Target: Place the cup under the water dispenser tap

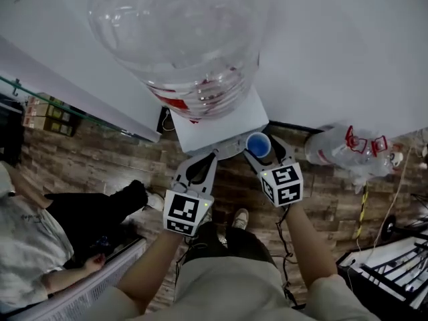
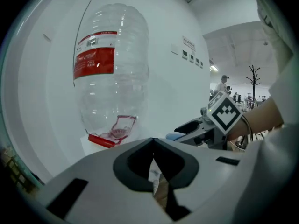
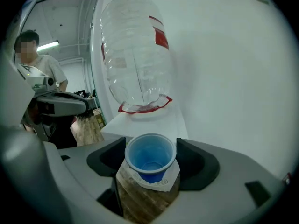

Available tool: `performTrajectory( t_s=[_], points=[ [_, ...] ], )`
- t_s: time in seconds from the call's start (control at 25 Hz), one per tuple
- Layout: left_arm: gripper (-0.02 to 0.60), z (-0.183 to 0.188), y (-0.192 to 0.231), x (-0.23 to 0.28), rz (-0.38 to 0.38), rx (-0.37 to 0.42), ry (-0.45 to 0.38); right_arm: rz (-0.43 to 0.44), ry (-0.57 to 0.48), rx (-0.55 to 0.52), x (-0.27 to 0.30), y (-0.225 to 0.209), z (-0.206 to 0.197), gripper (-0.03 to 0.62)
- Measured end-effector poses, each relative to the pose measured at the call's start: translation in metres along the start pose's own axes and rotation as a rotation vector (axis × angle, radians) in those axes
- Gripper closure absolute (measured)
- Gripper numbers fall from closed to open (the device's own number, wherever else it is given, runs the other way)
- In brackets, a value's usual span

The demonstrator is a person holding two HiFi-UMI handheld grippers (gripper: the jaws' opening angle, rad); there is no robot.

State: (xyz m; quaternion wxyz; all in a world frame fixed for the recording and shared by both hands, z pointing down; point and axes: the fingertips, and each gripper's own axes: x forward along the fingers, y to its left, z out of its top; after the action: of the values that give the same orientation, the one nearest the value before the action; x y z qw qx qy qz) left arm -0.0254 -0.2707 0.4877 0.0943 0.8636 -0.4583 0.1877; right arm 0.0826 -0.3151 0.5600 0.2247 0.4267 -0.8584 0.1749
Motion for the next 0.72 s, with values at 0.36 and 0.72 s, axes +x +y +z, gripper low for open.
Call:
performTrajectory(
  t_s=[0.36, 0.72],
  points=[
    [0.577, -0.070, -0.012, 0.016, 0.002, -0.026, 0.032, 0.073, 0.062, -0.016, 0.032, 0.021, -0.072, 0.250],
    [0.577, -0.154, -0.005, 0.031, 0.026, -0.053, 0.068, 0.097, 0.105, -0.020, 0.081, 0.038, -0.143, 0.250]
  ],
)
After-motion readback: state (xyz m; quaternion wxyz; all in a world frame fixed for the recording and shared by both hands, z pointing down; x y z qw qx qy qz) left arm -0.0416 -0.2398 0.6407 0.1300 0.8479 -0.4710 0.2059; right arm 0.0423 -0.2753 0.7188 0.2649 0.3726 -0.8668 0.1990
